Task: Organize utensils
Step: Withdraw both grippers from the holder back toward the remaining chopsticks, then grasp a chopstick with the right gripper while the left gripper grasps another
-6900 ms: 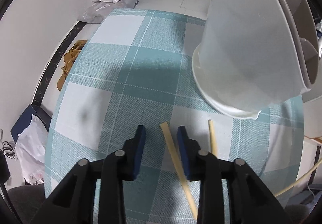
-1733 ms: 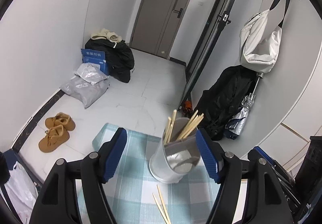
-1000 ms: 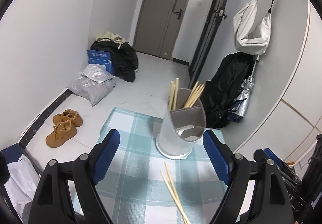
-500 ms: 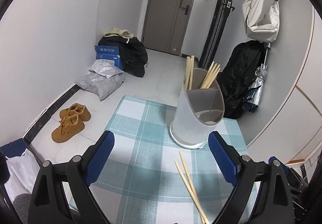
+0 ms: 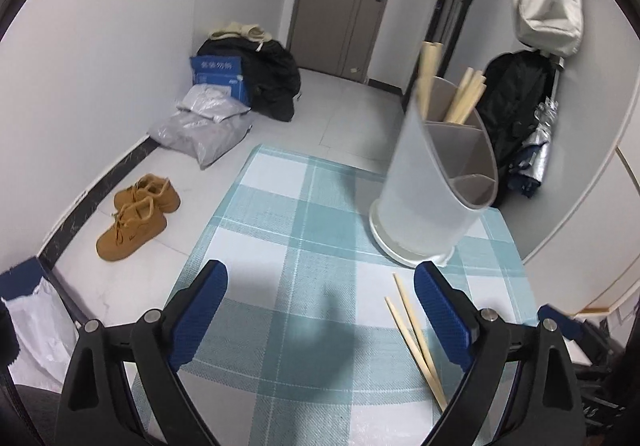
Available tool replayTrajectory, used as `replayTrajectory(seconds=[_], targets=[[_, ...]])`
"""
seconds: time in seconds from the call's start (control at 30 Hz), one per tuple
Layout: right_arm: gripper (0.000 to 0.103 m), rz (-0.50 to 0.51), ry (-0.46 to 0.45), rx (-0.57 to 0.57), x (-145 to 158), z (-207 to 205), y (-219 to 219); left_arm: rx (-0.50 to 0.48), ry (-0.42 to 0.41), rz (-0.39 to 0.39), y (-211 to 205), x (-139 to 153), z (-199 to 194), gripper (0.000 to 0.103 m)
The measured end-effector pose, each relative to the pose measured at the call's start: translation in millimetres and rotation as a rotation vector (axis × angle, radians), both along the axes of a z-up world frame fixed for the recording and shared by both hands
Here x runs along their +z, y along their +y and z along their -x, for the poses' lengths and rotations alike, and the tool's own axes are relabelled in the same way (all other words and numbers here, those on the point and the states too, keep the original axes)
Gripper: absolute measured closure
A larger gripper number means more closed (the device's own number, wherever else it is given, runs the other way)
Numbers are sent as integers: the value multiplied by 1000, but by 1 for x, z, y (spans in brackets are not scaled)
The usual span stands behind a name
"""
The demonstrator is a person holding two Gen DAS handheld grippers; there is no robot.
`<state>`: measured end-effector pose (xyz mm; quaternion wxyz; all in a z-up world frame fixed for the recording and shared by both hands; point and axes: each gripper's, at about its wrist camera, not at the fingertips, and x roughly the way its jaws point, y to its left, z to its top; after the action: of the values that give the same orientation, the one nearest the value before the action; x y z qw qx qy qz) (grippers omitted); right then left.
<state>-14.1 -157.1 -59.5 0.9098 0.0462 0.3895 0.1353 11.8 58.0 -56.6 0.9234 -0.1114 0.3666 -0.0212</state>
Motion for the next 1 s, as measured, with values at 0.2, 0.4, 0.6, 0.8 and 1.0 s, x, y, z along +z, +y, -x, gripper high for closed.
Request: replayTrajectory(seconds=[0.2,0.4,0.6,0.8,1.0], targets=[[23,40,71,39,-14,-28,18,27,15,71,11,1,-7,11],[28,106,122,99,-26,-59,45,64,25,114,27,1,-12,11],[38,129,144,132,-34,-78,66,123,39,176,50,1,-15,11],[56,186,176,162,-48,-88,83,166,78,224,65,-5,-19,11],[80,303,171,163,-57,-90,100,172,100,226,66,-8,-22,11]])
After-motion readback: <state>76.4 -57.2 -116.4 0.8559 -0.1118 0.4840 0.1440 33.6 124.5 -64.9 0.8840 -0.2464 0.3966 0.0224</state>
